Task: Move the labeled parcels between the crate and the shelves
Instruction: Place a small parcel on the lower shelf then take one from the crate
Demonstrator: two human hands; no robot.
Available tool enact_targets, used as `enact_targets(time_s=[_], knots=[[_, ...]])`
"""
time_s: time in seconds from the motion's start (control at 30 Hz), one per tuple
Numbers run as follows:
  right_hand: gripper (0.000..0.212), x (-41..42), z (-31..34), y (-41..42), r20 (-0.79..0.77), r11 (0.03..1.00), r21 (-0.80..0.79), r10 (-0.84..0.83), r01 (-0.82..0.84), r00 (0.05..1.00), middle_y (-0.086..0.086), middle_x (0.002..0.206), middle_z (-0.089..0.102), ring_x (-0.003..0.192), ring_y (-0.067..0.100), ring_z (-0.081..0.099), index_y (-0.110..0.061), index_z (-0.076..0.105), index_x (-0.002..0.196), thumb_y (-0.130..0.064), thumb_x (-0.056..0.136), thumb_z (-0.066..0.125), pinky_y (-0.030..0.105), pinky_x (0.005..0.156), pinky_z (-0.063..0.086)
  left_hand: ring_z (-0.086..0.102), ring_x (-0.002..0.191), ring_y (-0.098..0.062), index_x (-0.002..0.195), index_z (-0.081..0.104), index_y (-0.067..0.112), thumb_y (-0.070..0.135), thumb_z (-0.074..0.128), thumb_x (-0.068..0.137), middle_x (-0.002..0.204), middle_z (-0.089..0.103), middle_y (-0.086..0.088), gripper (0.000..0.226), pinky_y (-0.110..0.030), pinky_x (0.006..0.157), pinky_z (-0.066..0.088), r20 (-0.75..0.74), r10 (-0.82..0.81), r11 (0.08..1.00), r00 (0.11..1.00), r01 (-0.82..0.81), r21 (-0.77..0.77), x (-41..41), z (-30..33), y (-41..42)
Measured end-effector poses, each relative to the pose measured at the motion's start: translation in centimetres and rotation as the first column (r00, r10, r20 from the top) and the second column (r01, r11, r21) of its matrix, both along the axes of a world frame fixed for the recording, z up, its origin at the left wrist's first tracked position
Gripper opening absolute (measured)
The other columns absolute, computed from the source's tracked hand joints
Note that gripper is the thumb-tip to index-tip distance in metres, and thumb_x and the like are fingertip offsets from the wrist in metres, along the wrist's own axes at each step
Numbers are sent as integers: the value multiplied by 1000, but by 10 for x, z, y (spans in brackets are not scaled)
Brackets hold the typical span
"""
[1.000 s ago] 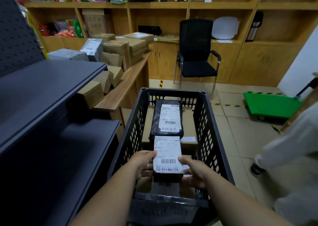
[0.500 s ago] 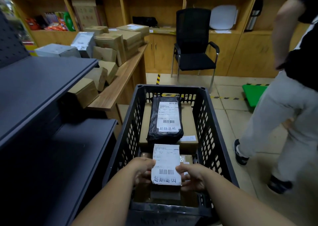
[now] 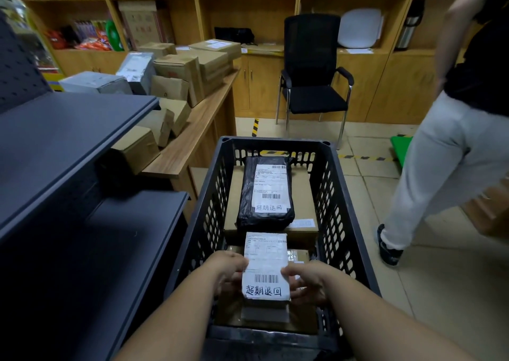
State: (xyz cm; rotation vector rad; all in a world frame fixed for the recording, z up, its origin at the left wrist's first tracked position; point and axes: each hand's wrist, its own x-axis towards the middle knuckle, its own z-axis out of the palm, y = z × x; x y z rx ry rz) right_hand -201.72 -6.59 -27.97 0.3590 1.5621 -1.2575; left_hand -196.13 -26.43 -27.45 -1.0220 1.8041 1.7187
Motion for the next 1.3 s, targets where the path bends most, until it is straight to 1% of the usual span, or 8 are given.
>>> enact_targets(time_s=[0.1, 0.17, 0.3, 0.43, 0.53, 0.73, 1.03, 1.3], knots=[[34, 0, 5, -1, -96, 994, 97, -43, 52, 994, 18, 100, 64, 76, 24, 56, -6, 59, 104, -28, 80, 66, 31, 71, 51, 66, 80, -20, 108, 64, 7, 18, 57, 91, 92, 70, -7, 22, -25, 59, 49, -73, 56, 995, 996, -62, -80, -1, 11, 4], [40, 2, 13, -6, -304, 966, 228, -49, 123, 951, 13, 99, 63, 75, 24, 58, -9, 59, 101, -44, 83, 62, 31, 63, 49, 59, 74, -17, 111, 65, 8, 29, 56, 92, 89, 65, -5, 29, -23, 60, 43, -128, -21, 945, 992, -22, -326, -1, 20, 3], [37, 8, 35, -18, -703, 839, 515, 293, 179, 648, 2, 74, 62, 68, 21, 58, -17, 59, 72, -50, 86, 48, 26, 54, 40, 58, 92, -20, 109, 64, 18, 39, 50, 93, 108, 65, -4, 29, -28, 71, 44, -156, -218, 600, 963, 6, -800, 9, 40, 2], [36, 24, 53, -41, -788, 800, 574, 484, 172, 380, 4, 113, 62, 104, 25, 58, -17, 62, 115, -38, 89, 48, 32, 74, 45, 58, 91, -20, 100, 62, 18, 40, 45, 93, 101, 63, 0, 28, -32, 69, 41, -91, -454, 179, 886, -10, -984, 27, 55, -4], [35, 40, 62, -56, -790, 784, 604, 567, 140, 235, 3, 117, 60, 108, 24, 55, -17, 60, 117, -36, 91, 48, 34, 78, 47, 59, 91, -21, 96, 61, 19, 42, 42, 93, 99, 64, 0, 30, -33, 69, 37, -23, -471, 21, 882, -15, -1000, 46, 62, -13], [31, 72, 73, -81, -759, 754, 648, 650, 107, 21, 4, 110, 59, 103, 26, 53, -14, 60, 110, -36, 92, 48, 35, 74, 45, 56, 95, -20, 98, 63, 20, 44, 43, 92, 102, 64, 2, 32, -33, 74, 38, -22, -393, -68, 919, -53, -996, 92, 69, -40], [25, 158, 81, -125, -774, 791, 612, 603, 18, -195, 4, 102, 61, 102, 26, 52, -14, 62, 96, -34, 91, 47, 33, 73, 43, 58, 96, -23, 101, 64, 20, 44, 40, 93, 104, 65, 0, 35, -34, 78, 39, -14, -217, -86, 976, -33, -996, 206, 71, -67], [30, 271, 81, -147, -780, 790, 604, 558, -104, -285, 1, 111, 61, 109, 23, 50, -16, 62, 108, -37, 92, 48, 34, 83, 44, 59, 95, -20, 103, 64, 20, 46, 37, 95, 102, 66, 1, 37, -32, 79, 39, 43, -73, -104, 996, 36, -994, 346, 67, -70]])
